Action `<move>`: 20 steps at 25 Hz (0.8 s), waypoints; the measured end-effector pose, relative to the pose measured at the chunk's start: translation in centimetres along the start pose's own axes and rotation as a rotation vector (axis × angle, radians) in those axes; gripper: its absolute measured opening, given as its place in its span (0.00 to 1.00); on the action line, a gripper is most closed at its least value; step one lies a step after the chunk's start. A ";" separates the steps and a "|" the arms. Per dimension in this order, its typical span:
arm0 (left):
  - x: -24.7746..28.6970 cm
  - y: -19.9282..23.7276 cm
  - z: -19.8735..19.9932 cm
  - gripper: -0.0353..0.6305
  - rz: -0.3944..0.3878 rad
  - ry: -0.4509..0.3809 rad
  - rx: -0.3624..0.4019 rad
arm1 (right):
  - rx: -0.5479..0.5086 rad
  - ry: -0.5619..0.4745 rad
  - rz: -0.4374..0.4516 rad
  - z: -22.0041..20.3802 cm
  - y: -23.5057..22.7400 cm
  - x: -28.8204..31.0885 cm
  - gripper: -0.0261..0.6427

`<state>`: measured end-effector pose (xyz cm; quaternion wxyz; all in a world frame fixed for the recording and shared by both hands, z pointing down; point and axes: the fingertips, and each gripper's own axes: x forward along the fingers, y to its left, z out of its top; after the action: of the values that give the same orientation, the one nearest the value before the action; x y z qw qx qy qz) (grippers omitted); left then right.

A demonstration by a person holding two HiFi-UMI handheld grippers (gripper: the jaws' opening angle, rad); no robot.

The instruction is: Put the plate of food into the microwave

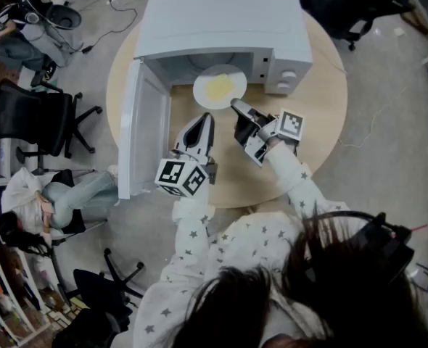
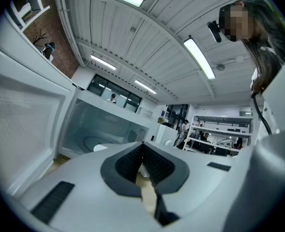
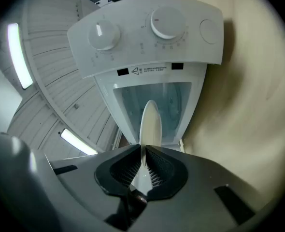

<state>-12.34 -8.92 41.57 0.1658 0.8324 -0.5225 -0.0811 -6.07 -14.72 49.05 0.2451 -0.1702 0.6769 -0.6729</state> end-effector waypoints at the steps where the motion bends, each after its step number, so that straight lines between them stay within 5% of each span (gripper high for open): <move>1: 0.2 0.2 -0.2 0.06 0.007 0.000 -0.004 | 0.000 0.001 -0.008 0.2 -0.3 0.1 0.07; 11: 3.5 4.2 -1.1 0.06 0.054 0.023 -0.025 | 0.048 -0.059 -0.062 2.9 -3.3 3.8 0.07; 20: 5.7 6.1 -2.3 0.06 0.014 0.077 -0.054 | 0.065 -0.137 -0.104 4.4 -5.2 5.0 0.07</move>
<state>-14.23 -16.05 46.14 0.2089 0.8266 -0.5189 -0.0619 -8.29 -21.34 53.85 0.2607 -0.2426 0.6267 -0.6931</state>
